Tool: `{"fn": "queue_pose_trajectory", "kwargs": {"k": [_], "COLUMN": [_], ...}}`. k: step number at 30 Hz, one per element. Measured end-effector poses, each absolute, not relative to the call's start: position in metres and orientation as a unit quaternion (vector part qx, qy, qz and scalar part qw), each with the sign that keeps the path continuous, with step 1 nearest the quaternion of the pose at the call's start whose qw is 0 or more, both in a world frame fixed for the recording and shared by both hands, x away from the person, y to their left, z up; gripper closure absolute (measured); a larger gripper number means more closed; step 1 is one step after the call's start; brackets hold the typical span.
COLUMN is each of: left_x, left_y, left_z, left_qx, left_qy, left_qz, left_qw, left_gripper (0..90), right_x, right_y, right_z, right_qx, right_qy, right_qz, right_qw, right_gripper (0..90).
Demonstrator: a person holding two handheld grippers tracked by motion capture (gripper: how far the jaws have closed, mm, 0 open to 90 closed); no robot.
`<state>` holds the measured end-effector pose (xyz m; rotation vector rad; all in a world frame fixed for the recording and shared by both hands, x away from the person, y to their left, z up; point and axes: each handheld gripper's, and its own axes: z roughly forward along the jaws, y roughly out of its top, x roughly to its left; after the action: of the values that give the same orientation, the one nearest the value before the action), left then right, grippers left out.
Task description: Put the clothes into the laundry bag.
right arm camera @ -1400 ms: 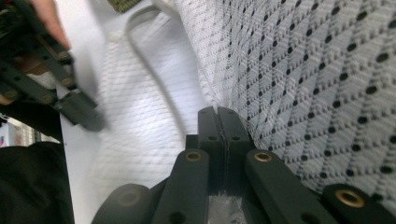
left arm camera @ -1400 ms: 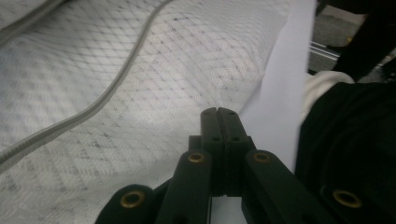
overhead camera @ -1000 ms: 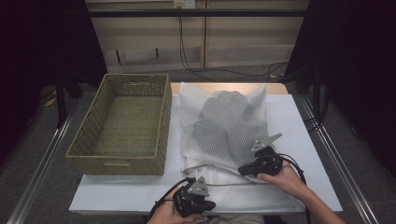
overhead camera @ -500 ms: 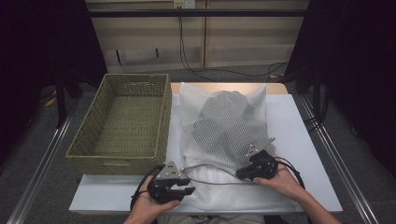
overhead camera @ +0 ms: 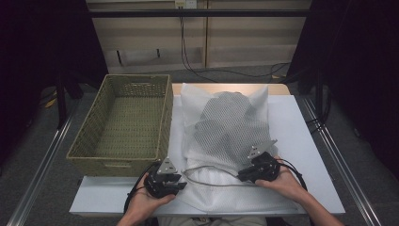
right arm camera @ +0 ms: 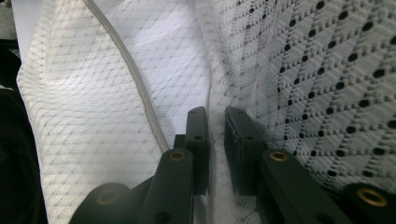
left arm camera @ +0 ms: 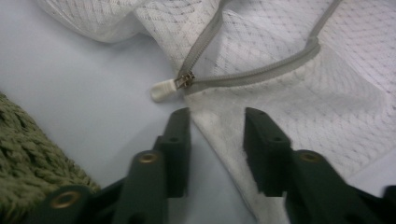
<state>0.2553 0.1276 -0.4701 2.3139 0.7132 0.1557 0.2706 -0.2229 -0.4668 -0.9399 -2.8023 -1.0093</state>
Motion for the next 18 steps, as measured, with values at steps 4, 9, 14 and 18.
{"fn": "queue_pose_trajectory", "kwargs": {"k": [4,9,14,18], "left_x": [0.253,0.251,0.241,0.233], "left_y": [0.122,0.126,0.139,0.146], "left_z": [-0.468,-0.466,-0.461,-0.457], "left_qx": [0.903,0.901,0.896,0.893], "left_qy": [0.252,0.255,0.262,0.266], "left_qz": [0.052,0.039,0.033,0.029], "left_qw": [0.344,0.349,0.358,0.363], "left_gripper": [89.2,90.0,89.9,90.0], "right_x": [0.271,0.271,0.272,0.273], "right_y": [-0.222,-0.223,-0.226,-0.227], "right_z": [-0.466,-0.463,-0.457,-0.455], "right_qx": [-0.303,-0.306,-0.311,-0.313], "right_qy": [-0.895,-0.892,-0.879,-0.873], "right_qz": [-0.326,-0.332,-0.361,-0.373], "right_qw": [0.008,0.002,-0.005,-0.009], "right_gripper": [79.1,78.3,76.6,75.2]}}
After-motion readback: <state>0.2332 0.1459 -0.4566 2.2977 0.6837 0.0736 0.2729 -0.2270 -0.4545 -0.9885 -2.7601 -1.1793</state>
